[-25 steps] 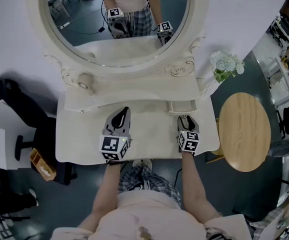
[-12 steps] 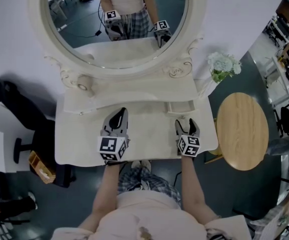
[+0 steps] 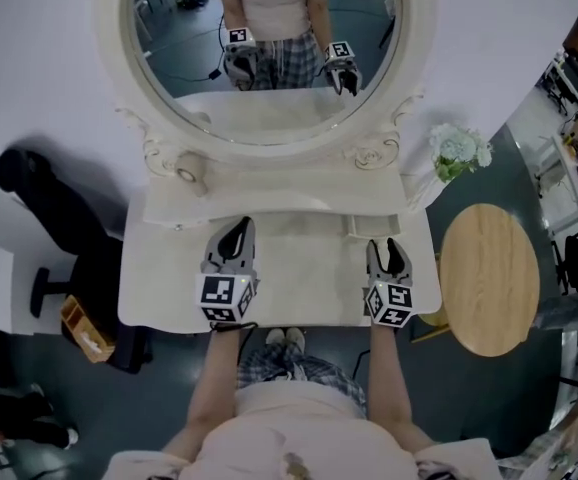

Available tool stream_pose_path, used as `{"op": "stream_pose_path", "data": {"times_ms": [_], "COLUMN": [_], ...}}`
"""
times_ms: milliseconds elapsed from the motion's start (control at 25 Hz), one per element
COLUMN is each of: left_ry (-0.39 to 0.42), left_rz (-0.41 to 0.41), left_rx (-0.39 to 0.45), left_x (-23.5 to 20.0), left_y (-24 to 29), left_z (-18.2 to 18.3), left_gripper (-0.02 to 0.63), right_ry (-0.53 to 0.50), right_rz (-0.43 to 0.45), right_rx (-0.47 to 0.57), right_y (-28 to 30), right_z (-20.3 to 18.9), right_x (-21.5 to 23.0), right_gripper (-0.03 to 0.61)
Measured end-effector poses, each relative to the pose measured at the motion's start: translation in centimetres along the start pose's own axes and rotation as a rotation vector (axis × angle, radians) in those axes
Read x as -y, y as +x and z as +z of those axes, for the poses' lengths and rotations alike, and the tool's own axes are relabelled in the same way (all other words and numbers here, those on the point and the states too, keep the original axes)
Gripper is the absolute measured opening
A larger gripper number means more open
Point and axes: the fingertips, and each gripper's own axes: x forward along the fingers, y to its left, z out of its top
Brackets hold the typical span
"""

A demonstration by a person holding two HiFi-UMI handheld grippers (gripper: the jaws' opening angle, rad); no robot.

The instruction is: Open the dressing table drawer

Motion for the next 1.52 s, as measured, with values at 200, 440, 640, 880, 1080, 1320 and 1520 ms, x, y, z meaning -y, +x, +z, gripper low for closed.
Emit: {"op": "stream_pose_path", "data": {"times_ms": [200, 440, 640, 880, 1080, 1320, 1520], "left_ry": [0.003, 0.003, 0.005, 0.006, 0.005, -0.002, -0.002], "left_rz": [0.042, 0.075, 0.085, 0.106, 0.126, 0.134, 0.135], "left_rx": [0.016, 0.022, 0.028, 0.012, 0.004, 0.003, -0.002], "left_x": [-1.9, -3.2, -3.9, -4.7, -5.6, -6.2, -6.2], "left_y": [-0.9, -1.5, -1.8, -2.1, -2.1, -2.0, -2.0], "left_z": [0.8, 1.2, 1.5, 0.8, 0.6, 0.5, 0.2], "left_gripper": [0.028, 0.028, 0.028, 0.028, 0.028, 0.028, 0.028], "right_ry": [0.021, -0.016, -0.01, -0.033, -0.031, -0.051, -0.063], "right_rz": [0.033, 0.049, 0.049, 0.062, 0.065, 0.048, 0.052], "right_rx": [0.077, 0.12, 0.143, 0.142, 0.125, 0.12, 0.112], "right_y": [0.0, -0.1, 0.2, 0.6, 1.0, 1.4, 1.4], "right_z": [4.0, 7.0, 8.6, 9.1, 8.8, 8.7, 8.5], "right_x": [-1.6, -2.6, -2.7, -3.0, -2.6, -2.4, -2.8], "right_gripper": [0.131, 0.048, 0.017, 0.017, 0.015, 0.014, 0.014]}}
